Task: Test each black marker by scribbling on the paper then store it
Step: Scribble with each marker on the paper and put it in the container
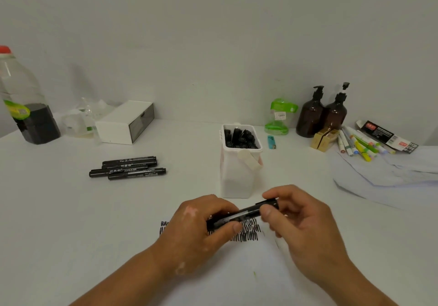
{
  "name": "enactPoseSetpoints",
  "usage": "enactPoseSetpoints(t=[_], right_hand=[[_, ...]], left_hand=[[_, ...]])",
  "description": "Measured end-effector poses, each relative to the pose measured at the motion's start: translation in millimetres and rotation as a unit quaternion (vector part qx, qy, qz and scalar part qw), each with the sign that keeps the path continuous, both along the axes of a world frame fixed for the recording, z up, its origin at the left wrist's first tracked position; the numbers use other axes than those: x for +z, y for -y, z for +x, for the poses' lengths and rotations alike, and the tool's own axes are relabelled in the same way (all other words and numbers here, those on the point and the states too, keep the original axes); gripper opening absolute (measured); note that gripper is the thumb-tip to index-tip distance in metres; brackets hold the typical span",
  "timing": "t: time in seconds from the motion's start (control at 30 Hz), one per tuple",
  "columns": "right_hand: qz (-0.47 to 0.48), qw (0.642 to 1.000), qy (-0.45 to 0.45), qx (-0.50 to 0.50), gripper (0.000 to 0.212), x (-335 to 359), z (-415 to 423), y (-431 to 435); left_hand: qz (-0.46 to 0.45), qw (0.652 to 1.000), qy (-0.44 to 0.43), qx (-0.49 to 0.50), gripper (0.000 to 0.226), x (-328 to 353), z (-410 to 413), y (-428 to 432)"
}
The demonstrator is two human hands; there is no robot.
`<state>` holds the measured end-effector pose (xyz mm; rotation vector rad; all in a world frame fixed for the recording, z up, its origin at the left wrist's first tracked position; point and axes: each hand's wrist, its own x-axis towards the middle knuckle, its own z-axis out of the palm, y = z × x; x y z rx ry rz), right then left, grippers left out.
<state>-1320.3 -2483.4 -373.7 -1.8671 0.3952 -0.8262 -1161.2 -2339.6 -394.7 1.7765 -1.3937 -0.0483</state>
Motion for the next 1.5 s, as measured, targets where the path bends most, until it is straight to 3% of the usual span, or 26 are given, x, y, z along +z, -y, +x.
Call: enactPoseSetpoints(t=[0.13, 0.23, 0.37, 0.57, 1.07, 1.23, 1.33, 1.5], right_hand=[[-0.080, 0.993, 0.036, -0.074, 0.023, 26.8, -1.6, 19.6], [-0.116, 0.982, 0.087, -0.118, 0.009, 61.2, 8.2, 30.0], [-0.180, 0.962, 0.109, -0.172, 0.012, 115.2, 37.4, 46.3], [-0.301, 0.936, -0.004, -0.182, 0.007, 151.5, 89.4, 68.2], [-0.377, 0.882, -0.268, -0.084, 0.017, 125.0, 155.9, 75.2], [-0.414, 0.839, -0.344, -0.082, 0.028, 116.3, 157.3, 69.5], [-0.431, 0.820, -0.370, -0.072, 0.026, 109.1, 156.6, 65.2], [-0.423, 0.831, -0.354, -0.075, 0.019, 106.3, 154.6, 60.9]], left_hand=[[-0.005, 0.995, -0.078, 0.059, 0.007, -2.9, 9.5, -2.0], [-0.007, 0.992, -0.086, 0.094, 0.015, -3.3, 15.8, -2.7], [-0.014, 0.989, -0.085, 0.119, 0.017, -4.8, 20.6, -3.0], [-0.017, 0.988, -0.089, 0.126, 0.019, -5.9, 23.7, -3.2], [-0.022, 0.986, -0.098, 0.132, 0.019, -8.6, 28.9, -3.6], [-0.025, 0.985, -0.108, 0.132, 0.018, -9.3, 30.2, -2.9], [-0.024, 0.986, -0.105, 0.130, 0.018, -9.9, 30.4, -2.6], [-0.019, 0.986, -0.101, 0.130, 0.018, -9.8, 30.4, -2.3]])
